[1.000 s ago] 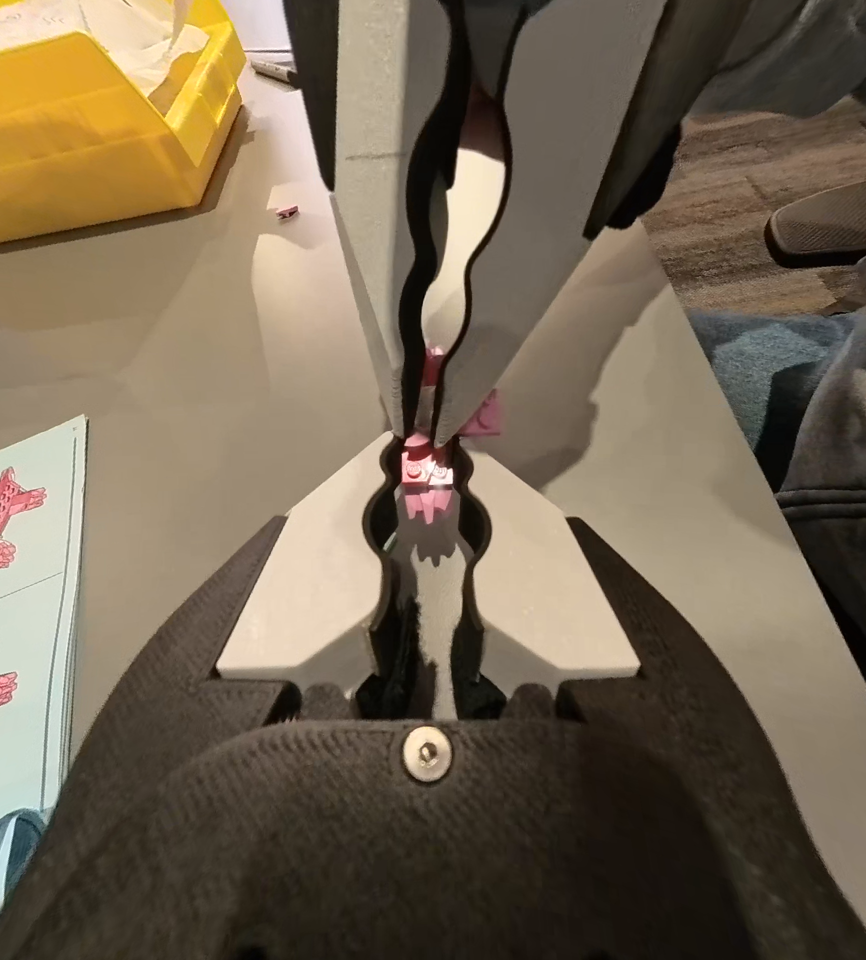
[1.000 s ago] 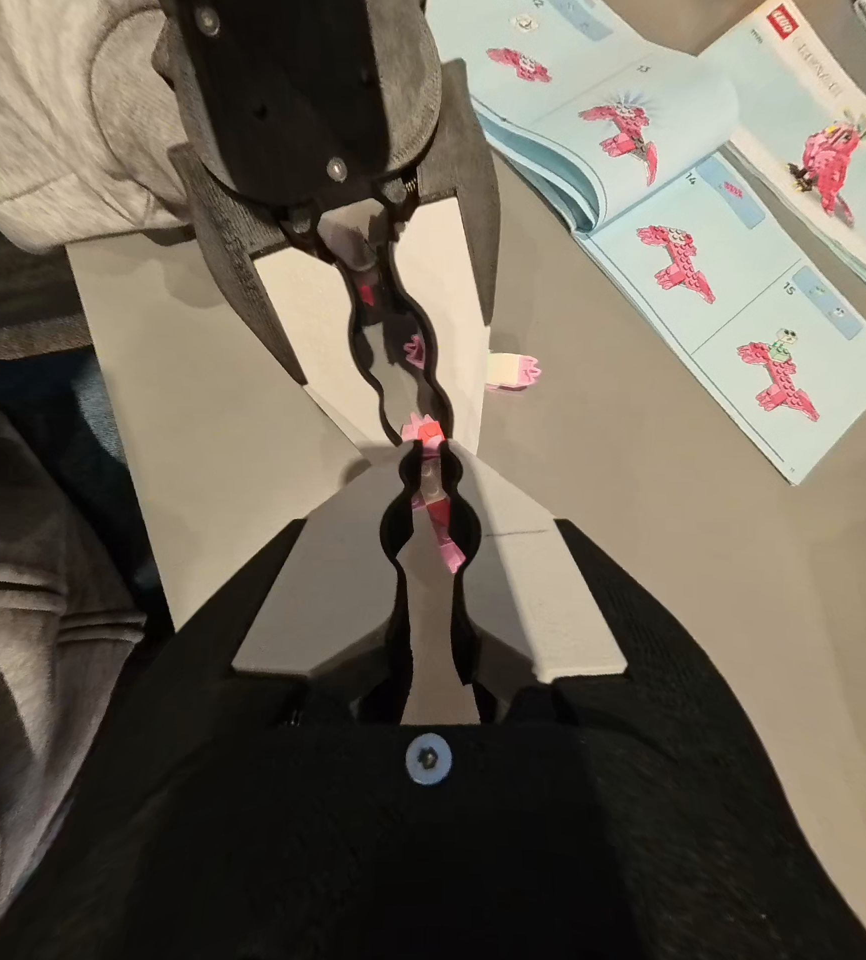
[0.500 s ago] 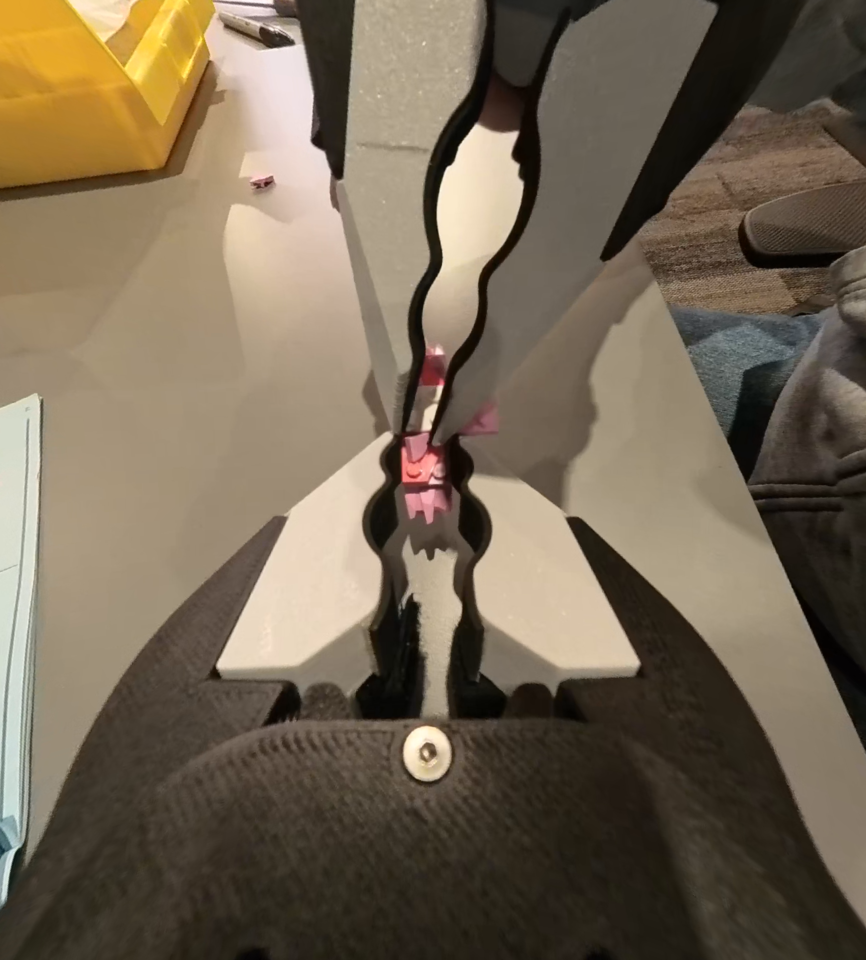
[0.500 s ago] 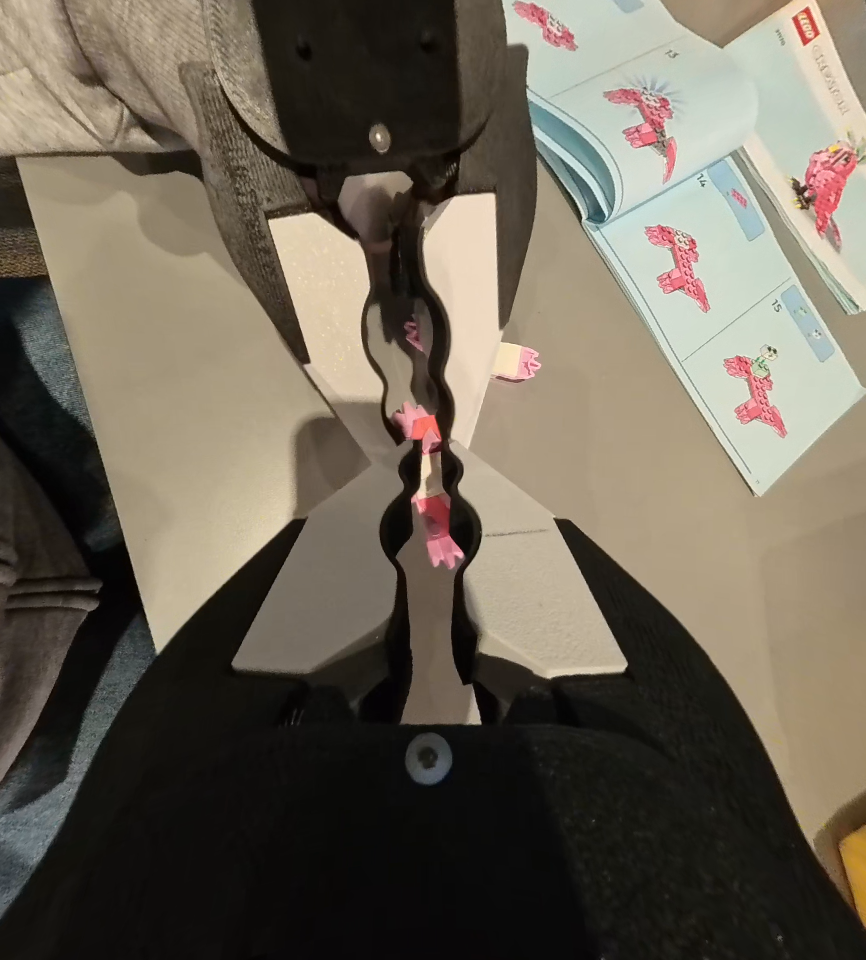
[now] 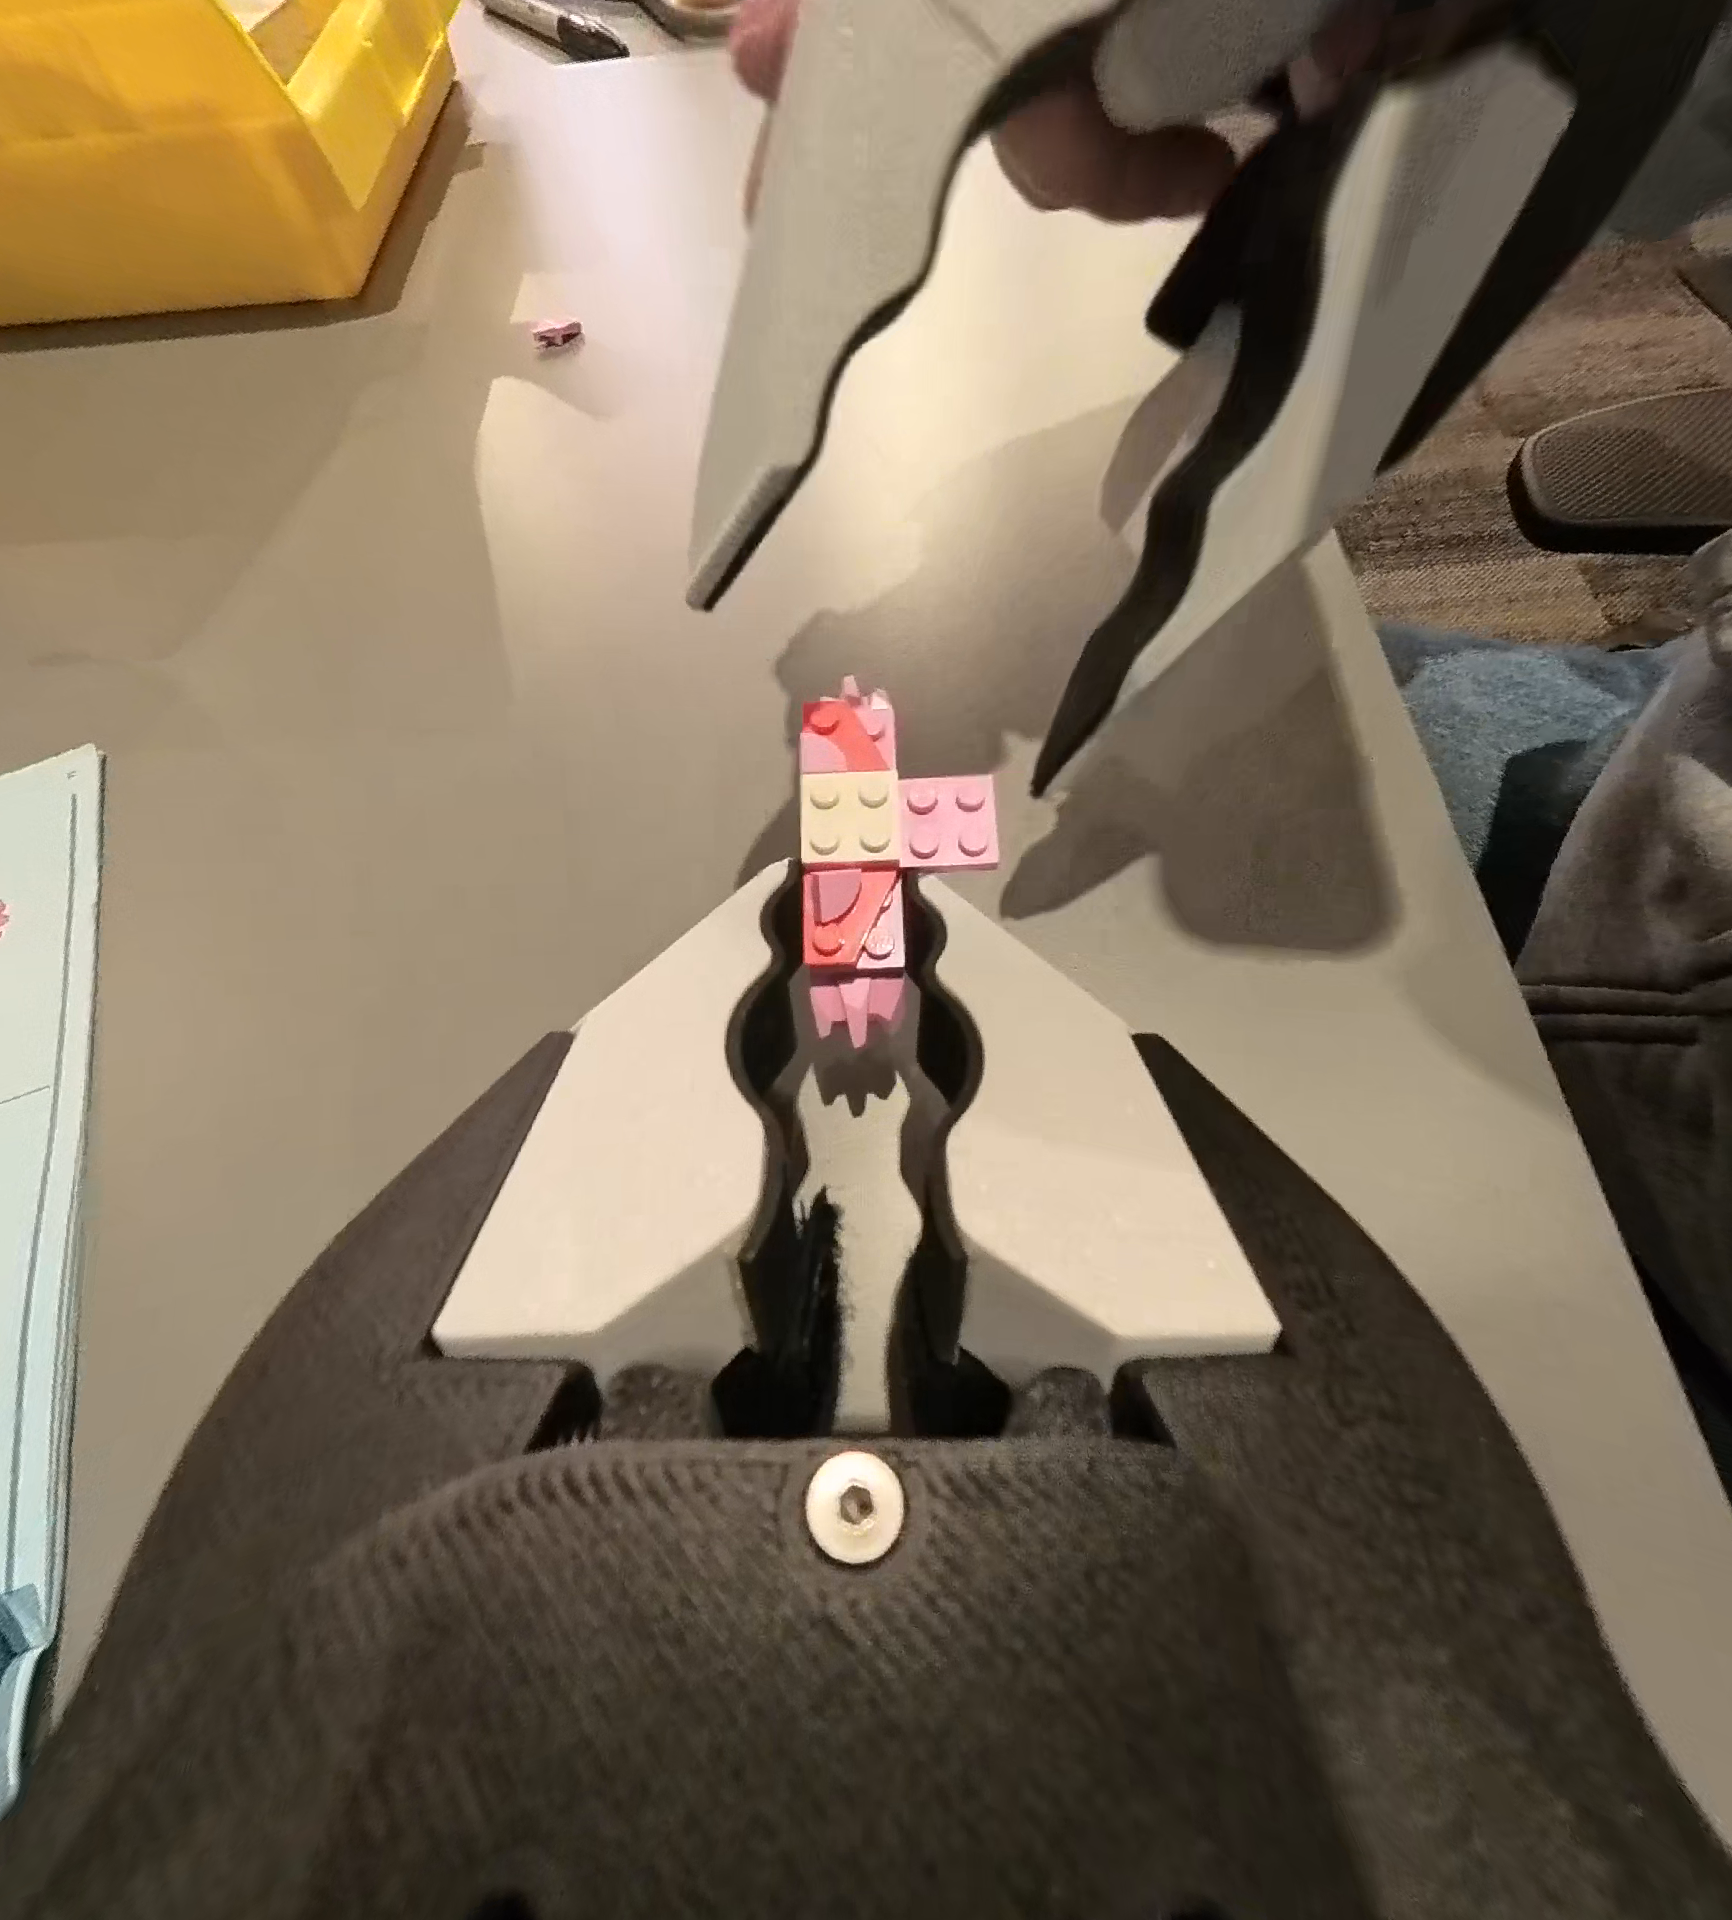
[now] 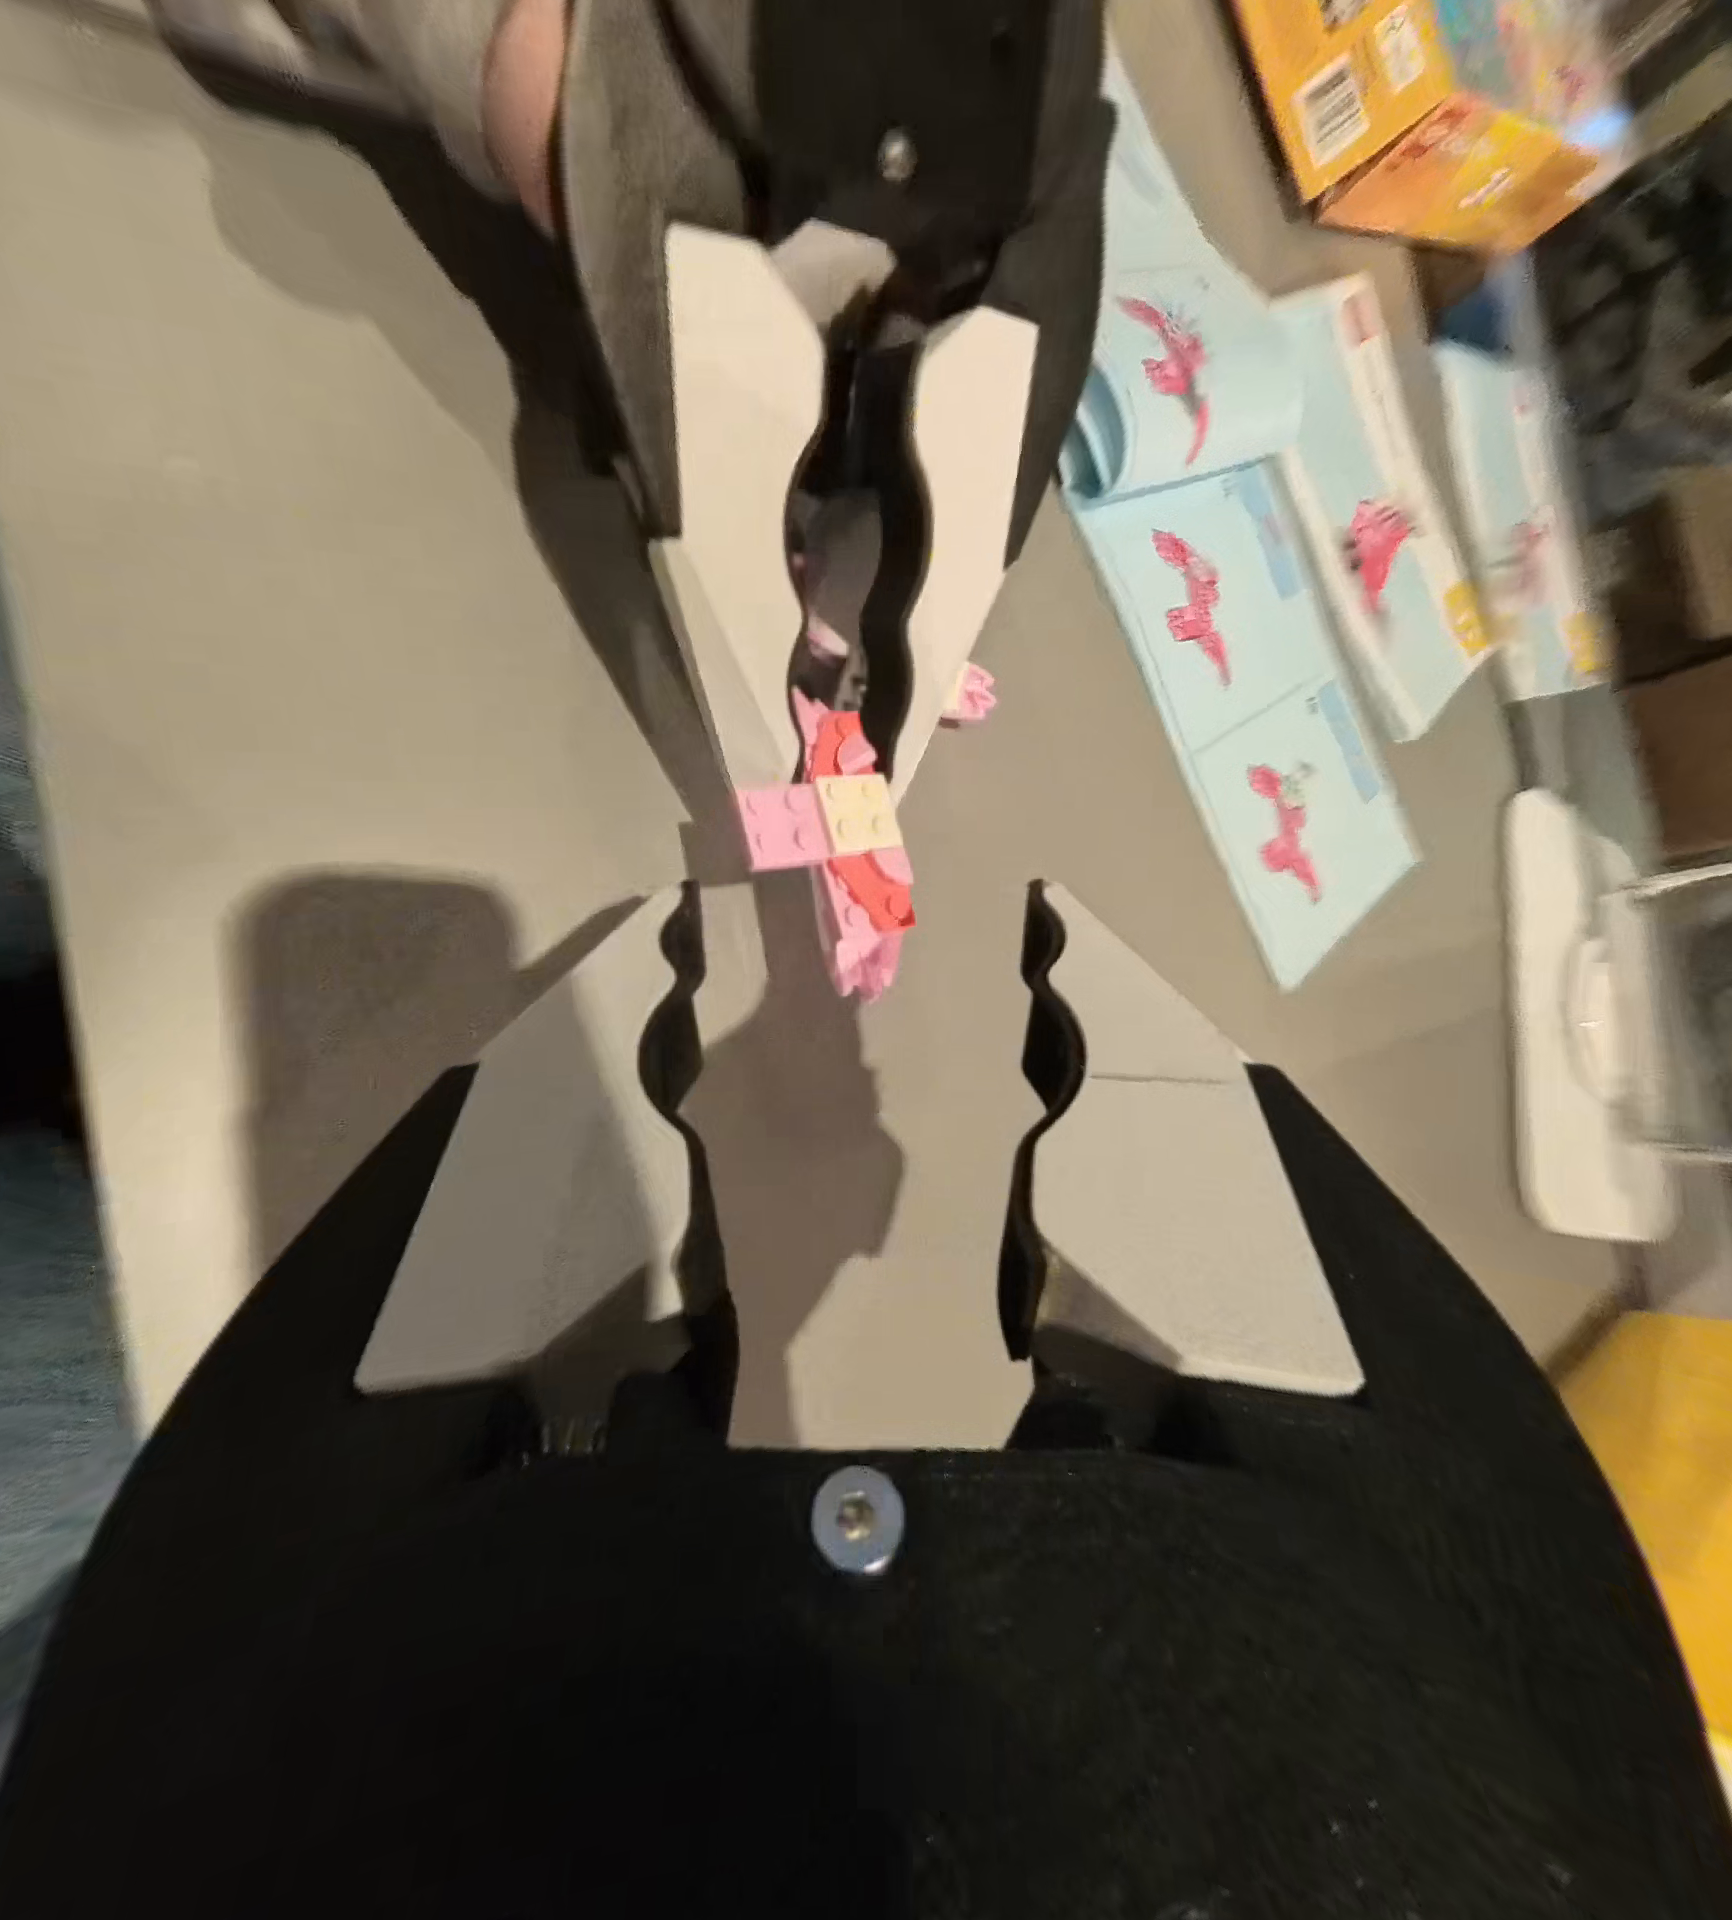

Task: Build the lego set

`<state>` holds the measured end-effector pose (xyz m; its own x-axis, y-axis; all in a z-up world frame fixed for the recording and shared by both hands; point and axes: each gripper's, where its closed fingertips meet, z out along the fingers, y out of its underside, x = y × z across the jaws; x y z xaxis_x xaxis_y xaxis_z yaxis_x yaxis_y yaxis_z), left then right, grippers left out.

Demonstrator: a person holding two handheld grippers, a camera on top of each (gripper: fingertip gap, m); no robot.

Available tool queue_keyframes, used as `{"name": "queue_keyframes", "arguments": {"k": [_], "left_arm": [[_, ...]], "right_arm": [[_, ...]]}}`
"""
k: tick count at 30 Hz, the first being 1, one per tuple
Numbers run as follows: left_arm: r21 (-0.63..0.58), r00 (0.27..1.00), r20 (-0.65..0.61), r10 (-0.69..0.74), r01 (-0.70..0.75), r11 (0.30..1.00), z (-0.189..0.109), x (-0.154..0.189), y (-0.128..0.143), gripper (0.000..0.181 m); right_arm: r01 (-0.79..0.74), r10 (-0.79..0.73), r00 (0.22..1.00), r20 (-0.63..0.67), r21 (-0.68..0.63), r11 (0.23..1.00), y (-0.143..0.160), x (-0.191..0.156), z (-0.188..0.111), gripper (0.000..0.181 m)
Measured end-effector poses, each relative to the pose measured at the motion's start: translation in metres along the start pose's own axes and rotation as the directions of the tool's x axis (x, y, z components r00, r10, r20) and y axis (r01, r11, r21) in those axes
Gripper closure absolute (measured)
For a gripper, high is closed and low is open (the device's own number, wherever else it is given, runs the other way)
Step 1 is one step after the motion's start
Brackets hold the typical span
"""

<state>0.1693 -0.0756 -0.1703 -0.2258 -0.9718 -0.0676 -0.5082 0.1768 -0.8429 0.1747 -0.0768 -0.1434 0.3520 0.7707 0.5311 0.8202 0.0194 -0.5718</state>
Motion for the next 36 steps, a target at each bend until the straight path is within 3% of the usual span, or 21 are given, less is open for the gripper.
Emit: {"name": "queue_keyframes", "arguments": {"k": [3, 10, 16, 23, 36], "left_arm": [[0.007, 1.0, 0.004, -0.017, 0.017, 1.0, -0.001, -0.002, -0.001, 0.164], [0.035, 0.998, -0.008, -0.055, 0.055, 0.998, -0.004, -0.005, -0.003, 0.164], [0.035, 0.998, -0.012, -0.058, 0.058, 0.998, -0.004, -0.004, -0.003, 0.164], [0.036, 0.998, -0.016, -0.063, 0.064, 0.997, -0.004, -0.005, -0.003, 0.164], [0.075, 0.999, 0.021, -0.029, 0.027, 0.997, -0.005, -0.007, -0.009, 0.162]], "right_arm": [[0.21, -0.215, 0.961, -0.171, -0.045, 0.977, 0.009, 0.0, 0.007, 0.121], [0.395, -0.435, 0.763, -0.478, -0.187, 0.899, 0.012, 0.016, 0.017, 0.129], [0.508, -0.549, 0.663, -0.508, -0.233, 0.829, 0.0, 0.01, 0.029, 0.141], [0.519, -0.575, 0.622, -0.531, -0.27, 0.811, -0.001, 0.018, 0.033, 0.154], [0.481, -0.545, 0.651, -0.529, -0.268, 0.834, 0.001, 0.025, 0.031, 0.167]]}}
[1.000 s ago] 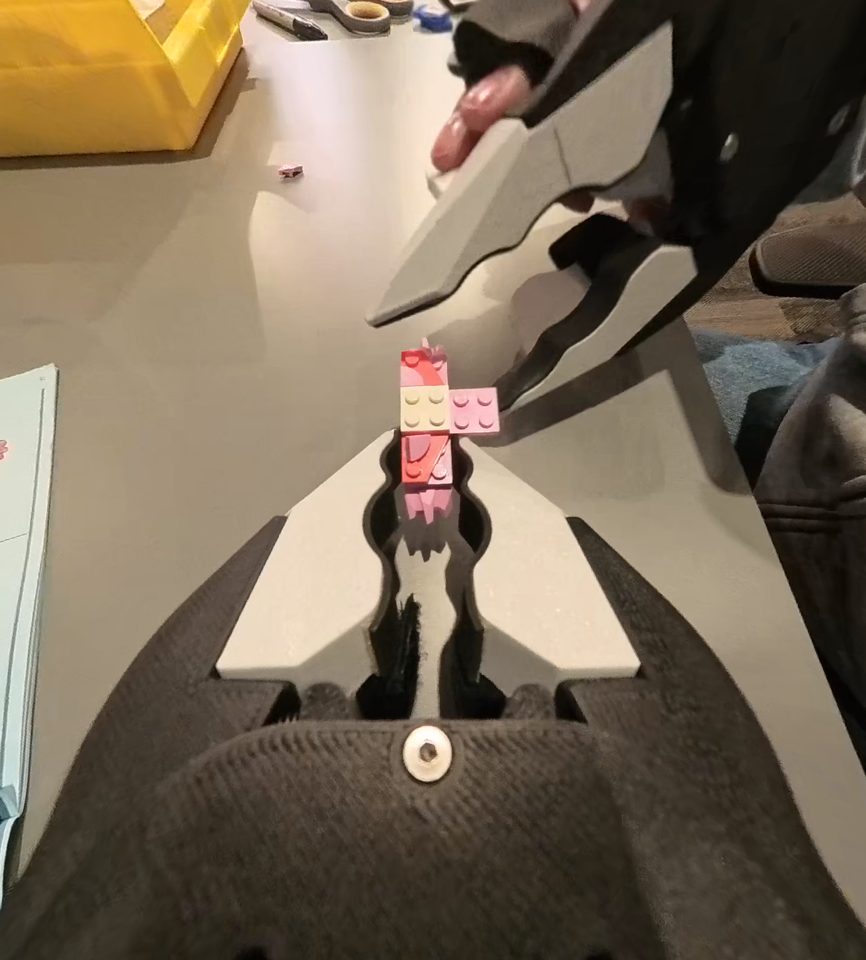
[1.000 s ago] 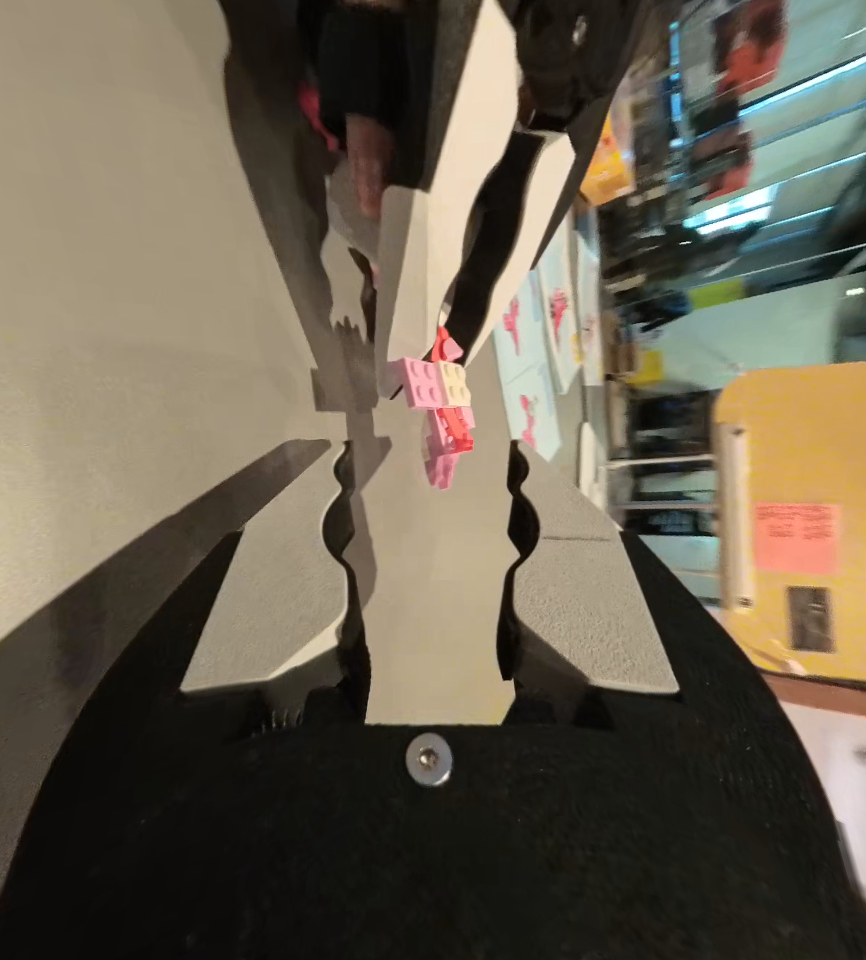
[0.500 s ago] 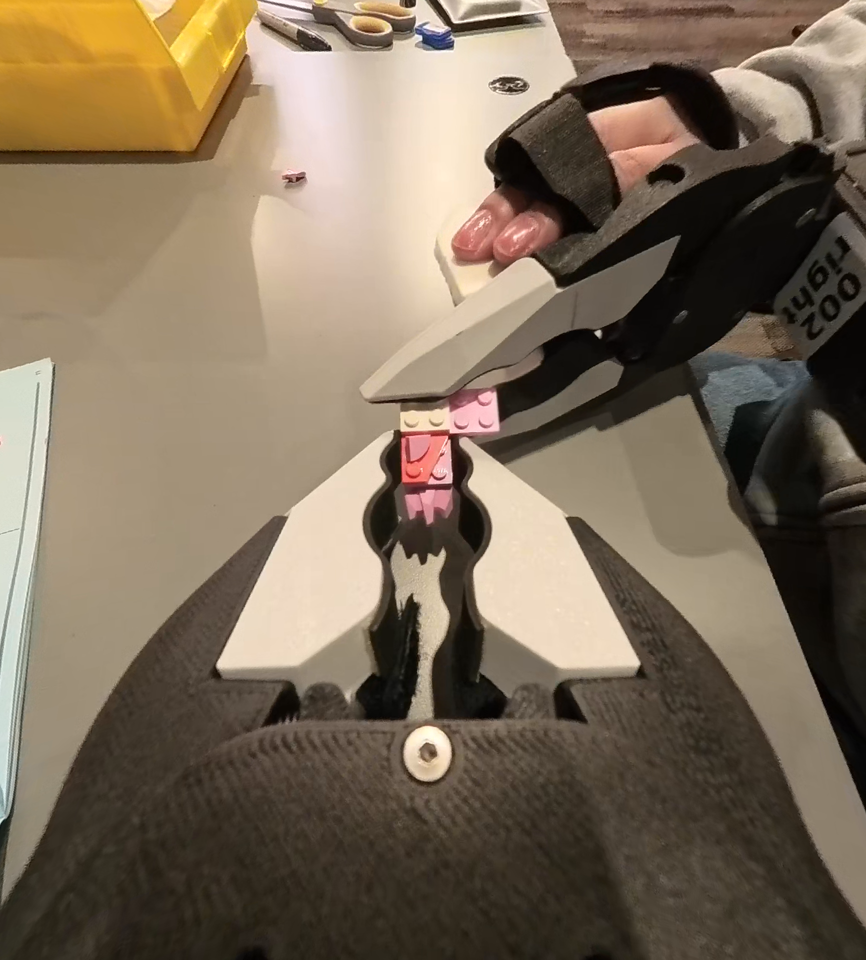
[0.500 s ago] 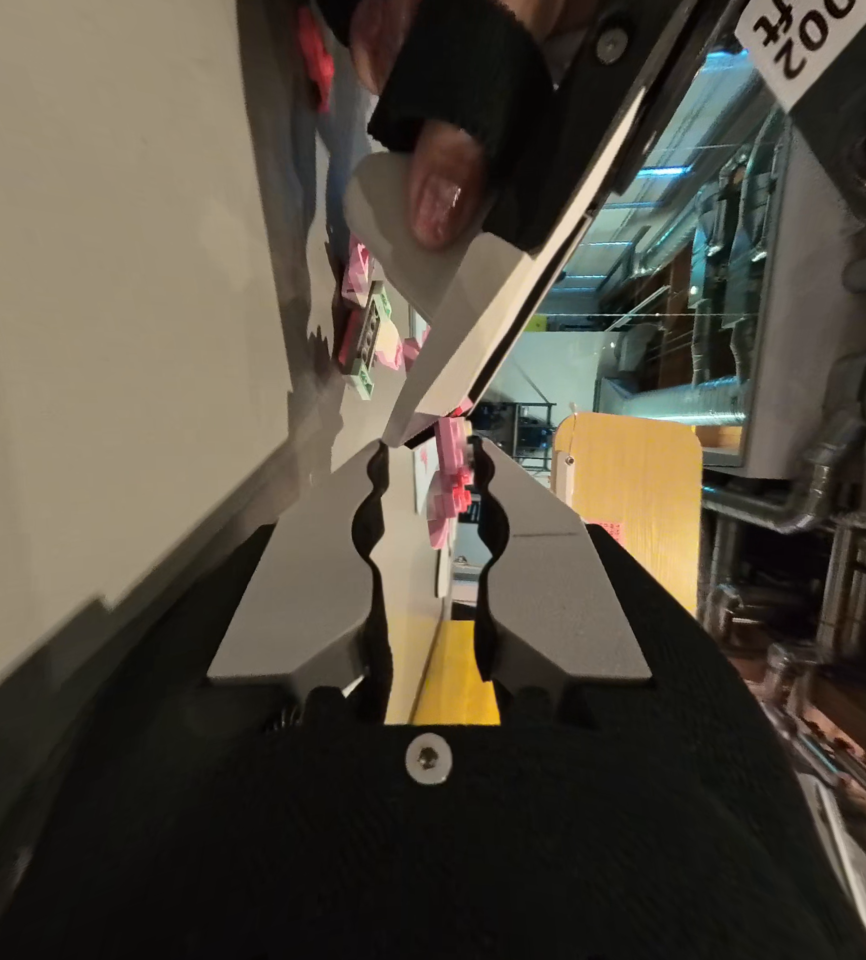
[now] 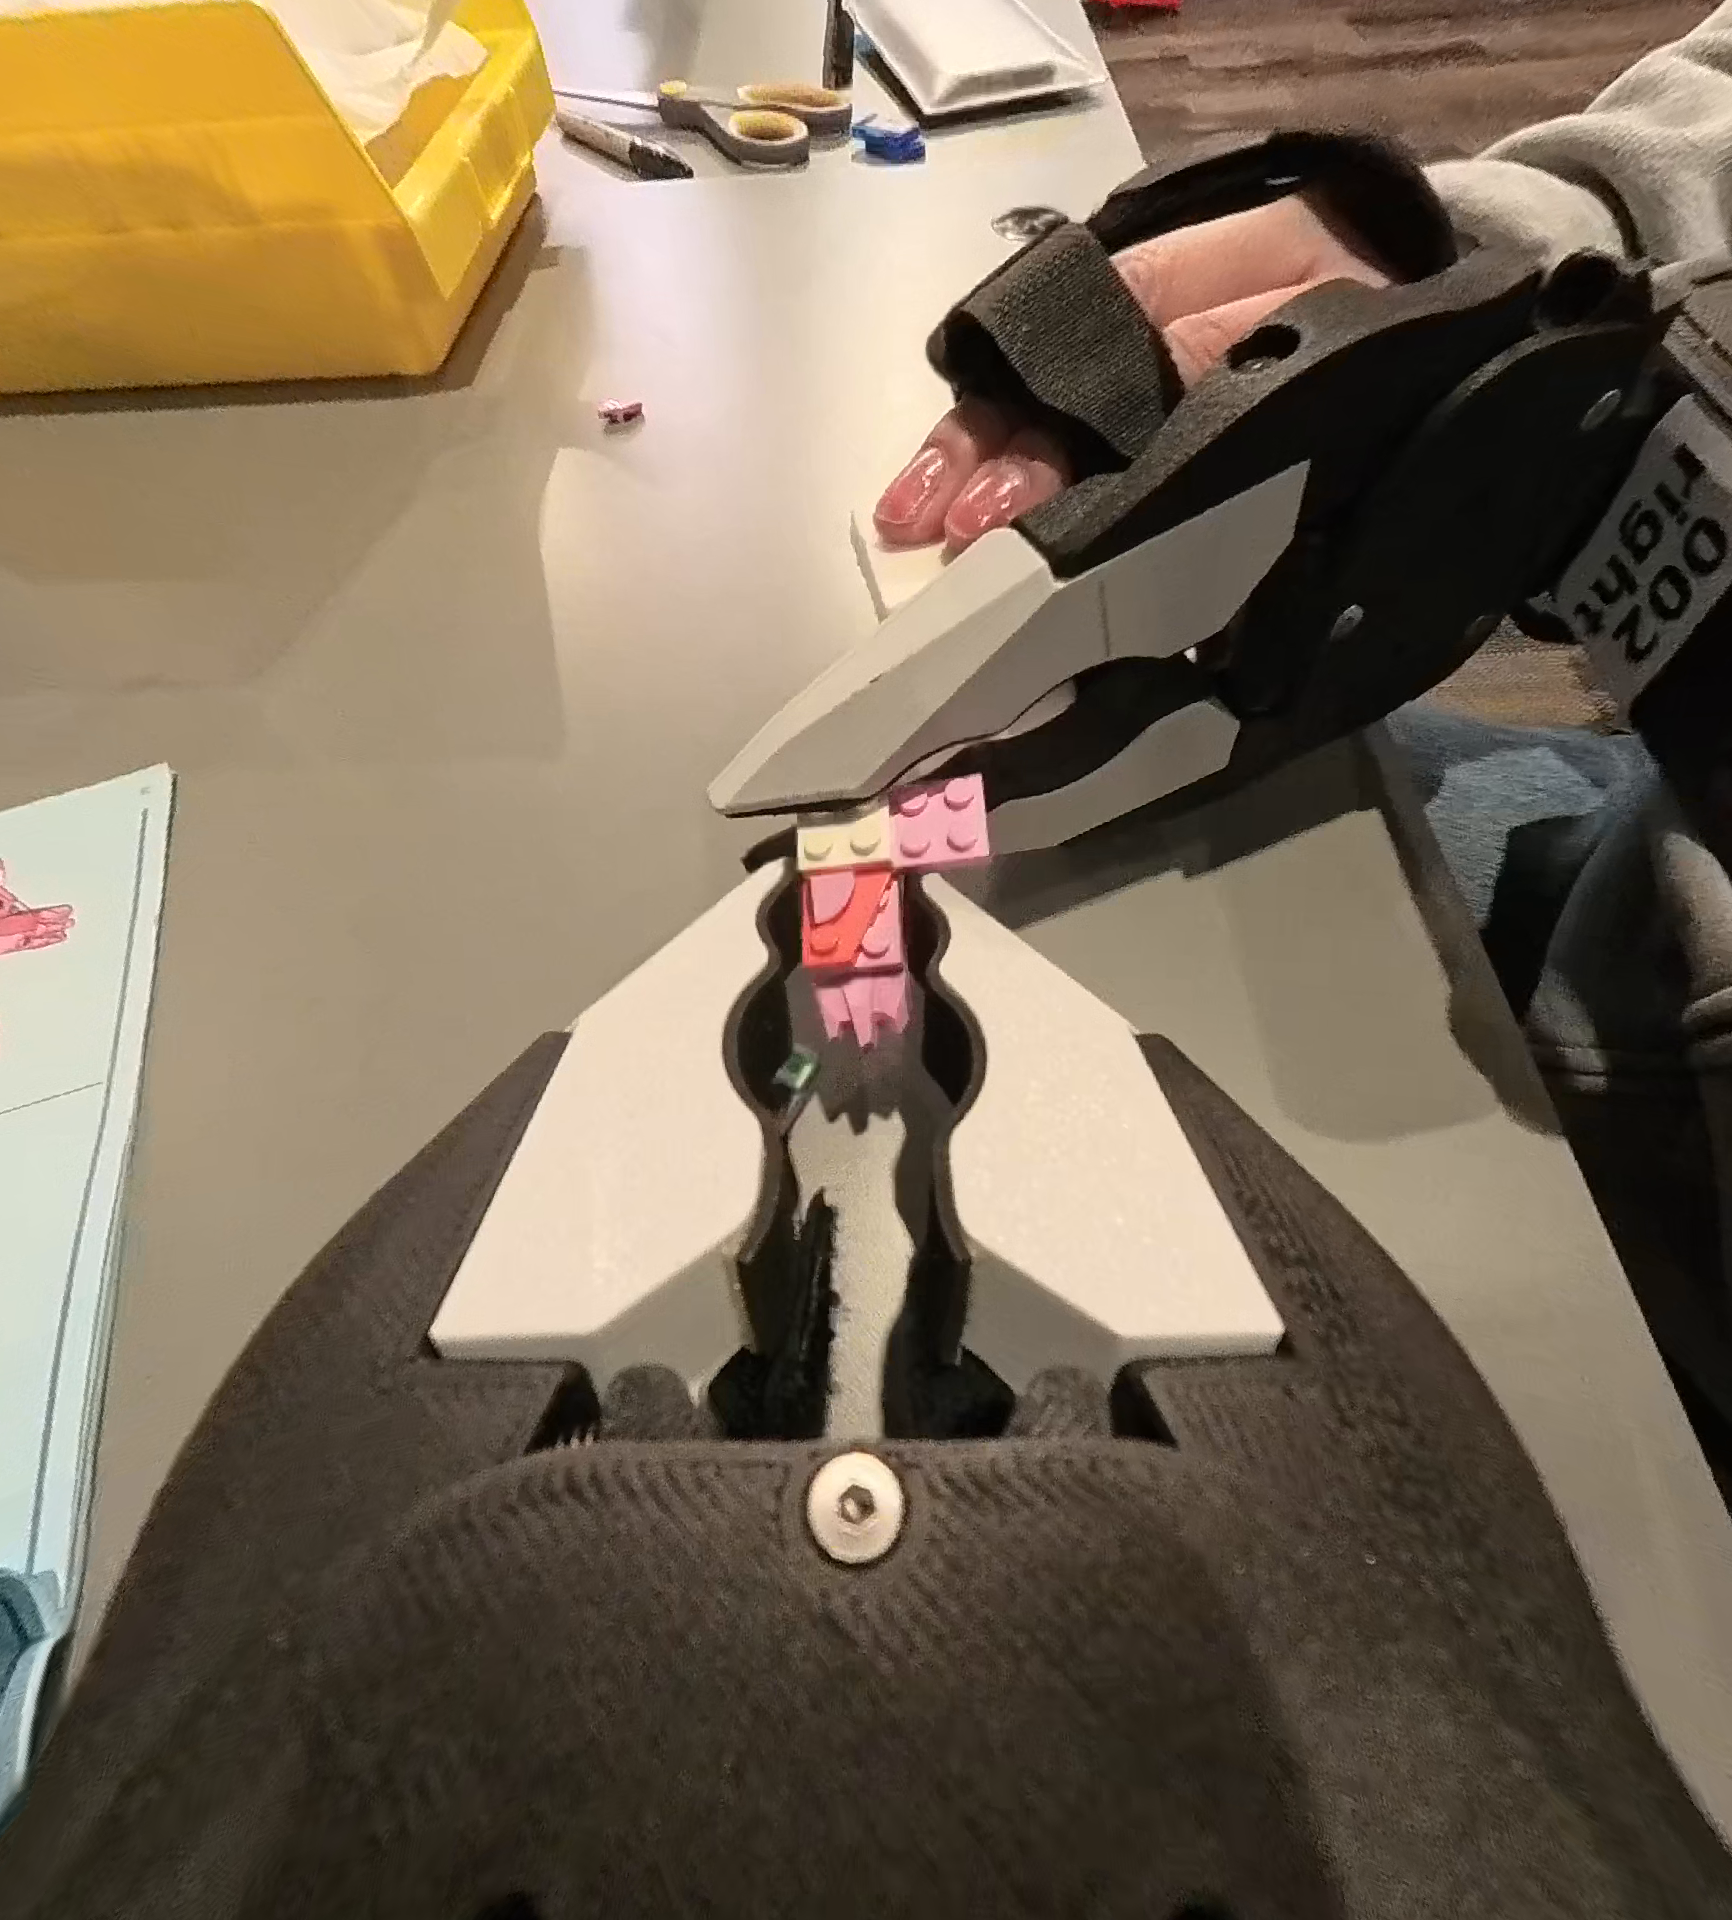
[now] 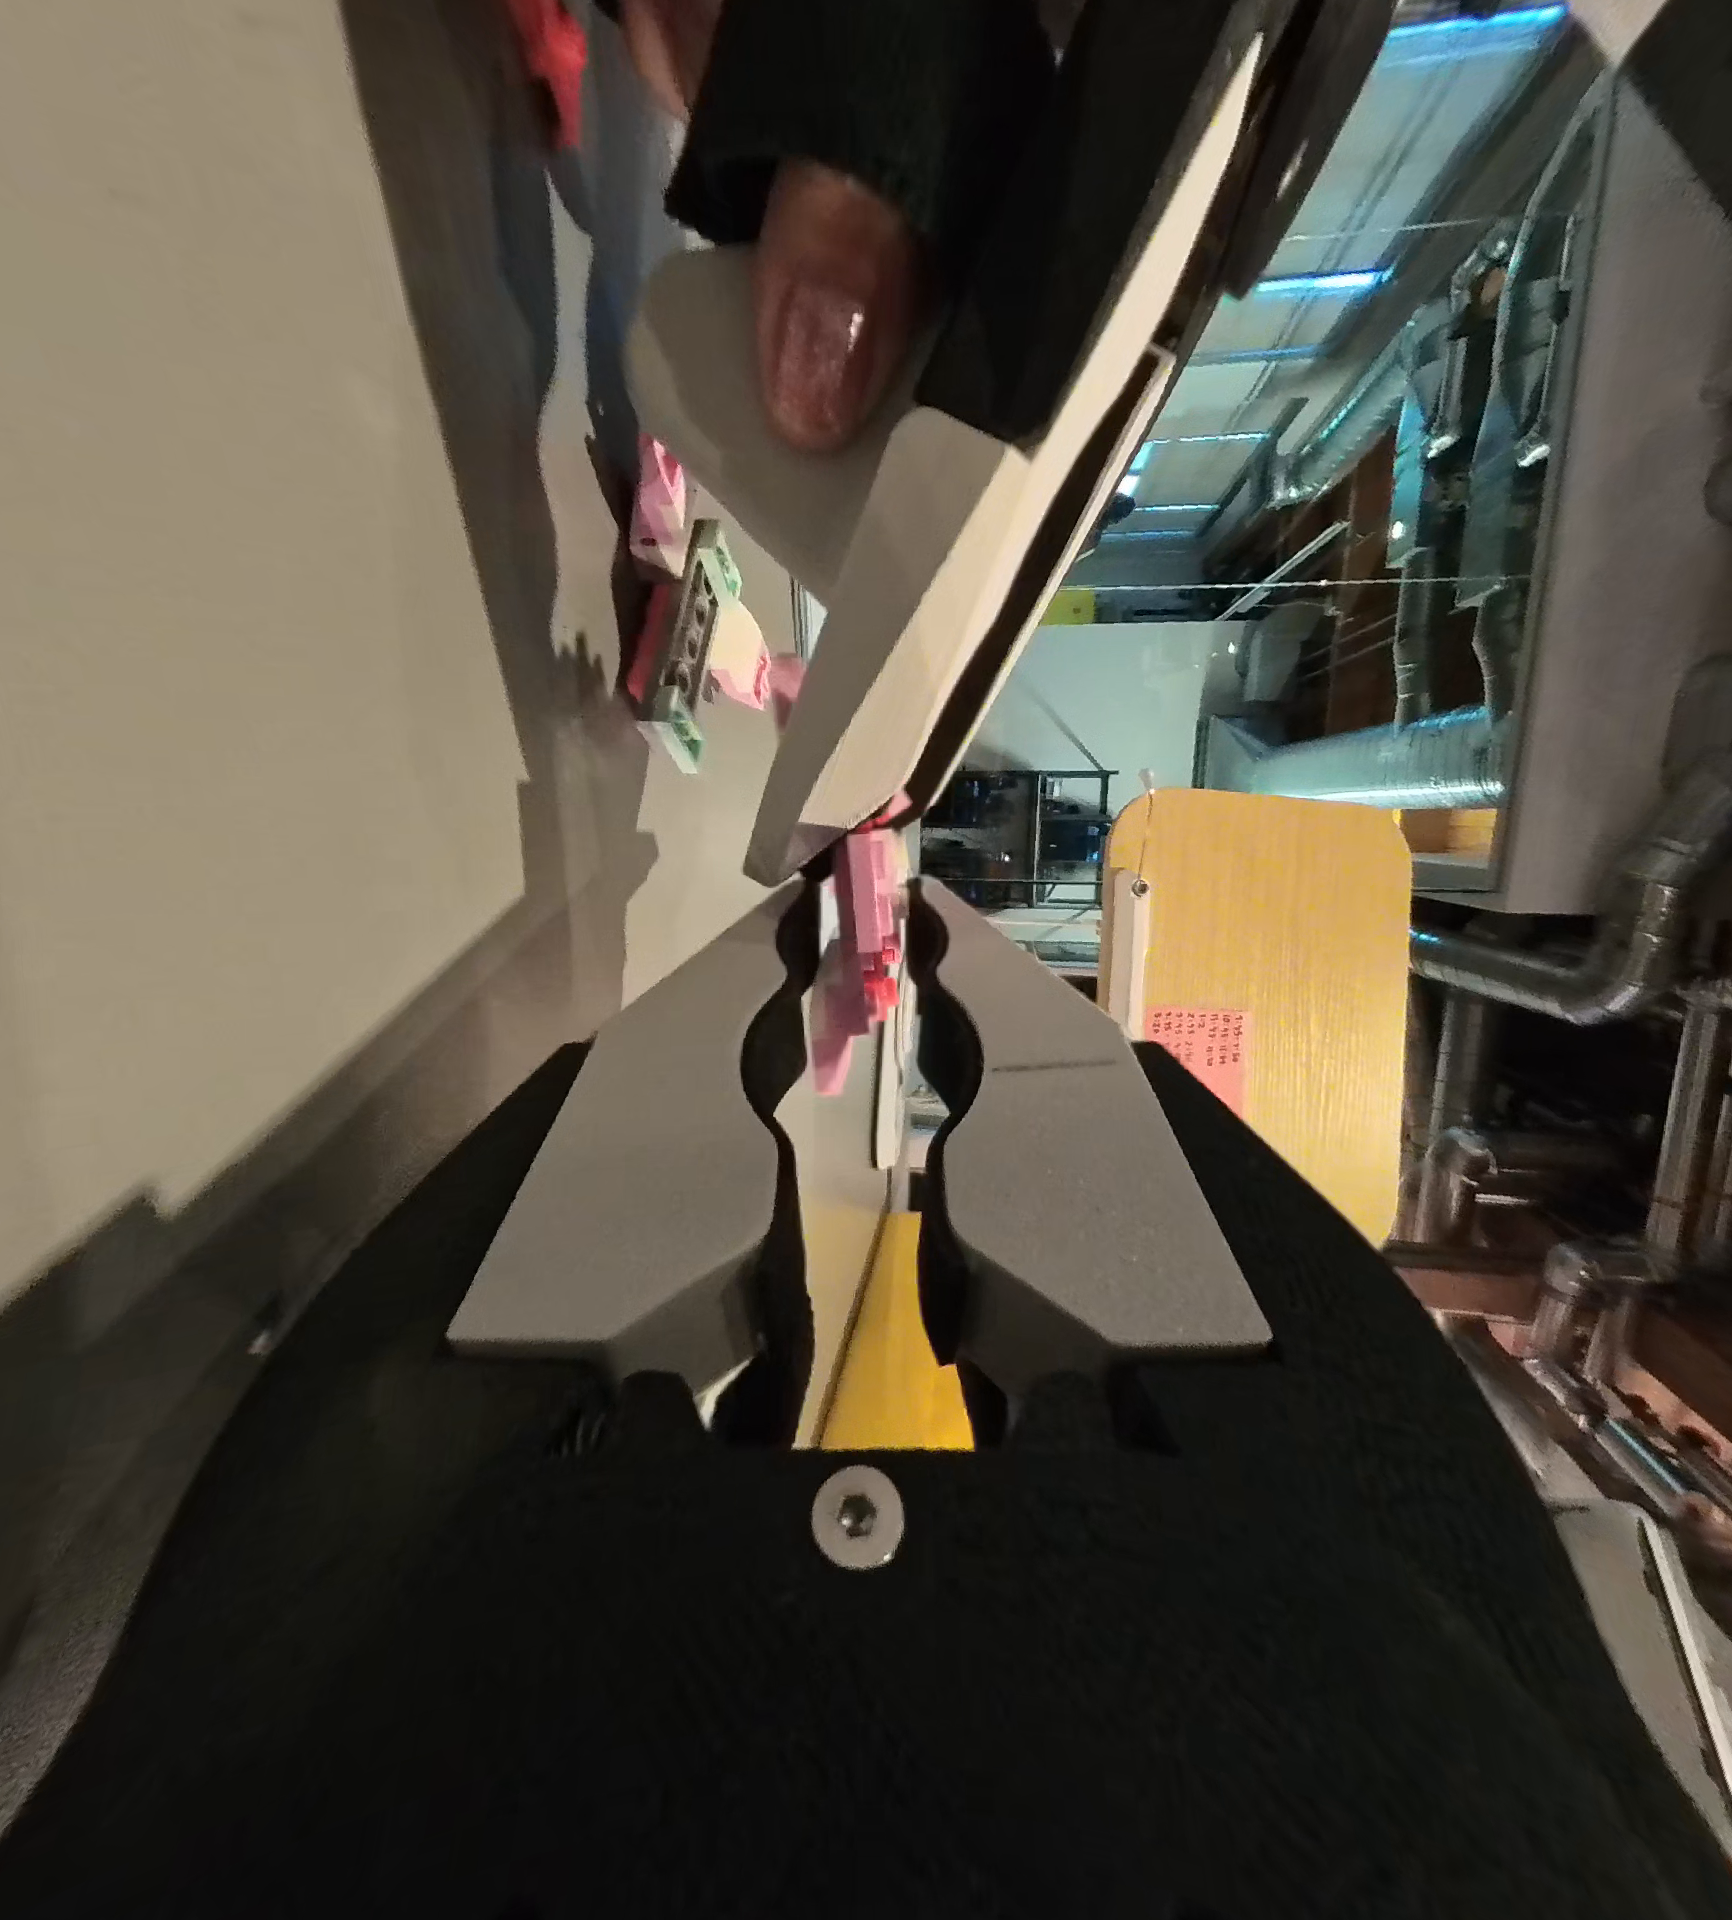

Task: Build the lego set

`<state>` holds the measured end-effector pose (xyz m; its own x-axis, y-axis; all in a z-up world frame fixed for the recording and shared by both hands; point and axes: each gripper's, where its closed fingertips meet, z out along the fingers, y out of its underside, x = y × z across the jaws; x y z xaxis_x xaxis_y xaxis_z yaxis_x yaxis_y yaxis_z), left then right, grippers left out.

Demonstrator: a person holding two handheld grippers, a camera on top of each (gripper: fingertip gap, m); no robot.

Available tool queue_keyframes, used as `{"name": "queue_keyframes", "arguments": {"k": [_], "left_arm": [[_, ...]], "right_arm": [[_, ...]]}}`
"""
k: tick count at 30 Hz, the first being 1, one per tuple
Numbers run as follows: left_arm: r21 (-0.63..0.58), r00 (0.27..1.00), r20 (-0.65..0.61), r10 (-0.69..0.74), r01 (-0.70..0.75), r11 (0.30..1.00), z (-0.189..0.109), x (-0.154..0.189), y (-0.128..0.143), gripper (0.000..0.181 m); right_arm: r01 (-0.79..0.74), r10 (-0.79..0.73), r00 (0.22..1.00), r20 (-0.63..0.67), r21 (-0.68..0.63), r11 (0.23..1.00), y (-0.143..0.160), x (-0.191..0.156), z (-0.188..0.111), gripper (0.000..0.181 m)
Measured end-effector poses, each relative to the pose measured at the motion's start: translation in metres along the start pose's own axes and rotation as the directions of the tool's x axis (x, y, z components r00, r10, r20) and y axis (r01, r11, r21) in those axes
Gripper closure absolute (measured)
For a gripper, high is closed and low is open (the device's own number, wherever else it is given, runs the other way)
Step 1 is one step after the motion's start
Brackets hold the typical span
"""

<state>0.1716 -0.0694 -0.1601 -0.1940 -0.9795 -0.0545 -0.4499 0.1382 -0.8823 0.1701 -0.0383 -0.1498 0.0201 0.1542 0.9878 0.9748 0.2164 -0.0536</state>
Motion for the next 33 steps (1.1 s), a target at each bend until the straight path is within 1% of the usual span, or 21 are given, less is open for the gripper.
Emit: {"name": "queue_keyframes", "arguments": {"k": [2, 7, 11, 13, 14, 15, 16, 17, 19, 21, 22, 24, 25, 28, 33], "left_arm": [[0.012, 1.0, 0.01, 0.012, -0.012, 1.0, 0.0, -0.001, -0.002, 0.162], [0.029, 1.0, 0.013, 0.024, -0.025, 0.999, 0.0, 0.0, -0.004, 0.16], [0.053, 0.997, 0.042, 0.063, -0.065, 0.996, -0.001, 0.0, -0.009, 0.147], [0.066, 0.986, 0.112, 0.122, -0.13, 0.989, -0.003, -0.004, -0.014, 0.133], [0.071, 0.971, 0.16, 0.176, -0.189, 0.979, -0.006, -0.007, -0.018, 0.127], [0.073, 0.945, 0.219, 0.244, -0.265, 0.961, -0.01, -0.009, -0.022, 0.123], [0.064, 0.903, 0.285, 0.321, -0.352, 0.934, -0.014, -0.01, -0.027, 0.124], [0.041, 0.848, 0.345, 0.402, -0.442, 0.896, -0.018, -0.011, -0.032, 0.125], [-0.039, 0.701, 0.445, 0.557, -0.607, 0.794, -0.026, -0.01, -0.039, 0.127], [-0.151, 0.536, 0.492, 0.686, -0.724, 0.673, -0.028, -0.008, -0.04, 0.132], [-0.195, 0.466, 0.499, 0.731, -0.761, 0.618, -0.028, -0.006, -0.041, 0.134], [-0.236, 0.379, 0.499, 0.779, -0.805, 0.544, -0.027, -0.001, -0.042, 0.137], [-0.25, 0.352, 0.502, 0.79, -0.816, 0.522, -0.027, 0.0, -0.042, 0.137], [-0.289, 0.307, 0.5, 0.81, -0.823, 0.49, -0.027, -0.002, -0.041, 0.138], [-0.319, 0.274, 0.513, 0.813, -0.819, 0.477, -0.028, -0.006, -0.041, 0.144]], "right_arm": [[0.0, 0.0, 1.0, -0.004, 0.001, 1.0, 0.001, 0.003, 0.0, 0.17], [-0.002, 0.002, 1.0, -0.017, 0.002, 1.0, 0.002, 0.007, -0.001, 0.17], [-0.026, 0.025, 0.999, -0.04, -0.004, 1.0, 0.005, 0.013, -0.003, 0.17], [-0.046, 0.046, 0.998, -0.052, -0.007, 0.999, 0.007, 0.018, -0.004, 0.17], [-0.057, 0.056, 0.997, -0.06, -0.009, 0.998, 0.008, 0.021, -0.004, 0.17], [-0.068, 0.067, 0.995, -0.067, -0.011, 0.998, 0.01, 0.024, -0.005, 0.17], [-0.08, 0.079, 0.994, -0.074, -0.012, 0.997, 0.011, 0.027, -0.006, 0.17], [-0.091, 0.089, 0.993, -0.082, -0.01, 0.996, 0.011, 0.03, -0.007, 0.17], [-0.111, 0.11, 0.989, -0.095, -0.005, 0.994, 0.011, 0.037, -0.009, 0.17], [-0.125, 0.125, 0.987, -0.106, 0.002, 0.992, 0.01, 0.043, -0.011, 0.17], [-0.129, 0.128, 0.986, -0.11, 0.004, 0.992, 0.009, 0.045, -0.012, 0.17], [-0.13, 0.131, 0.985, -0.117, 0.012, 0.991, 0.007, 0.048, -0.014, 0.17], [-0.13, 0.131, 0.984, -0.119, 0.015, 0.991, 0.006, 0.05, -0.014, 0.17], [-0.129, 0.131, 0.984, -0.122, 0.023, 0.991, 0.003, 0.052, -0.015, 0.17], [-0.128, 0.131, 0.984, -0.124, 0.032, 0.991, 0.0, 0.054, -0.016, 0.17]]}}
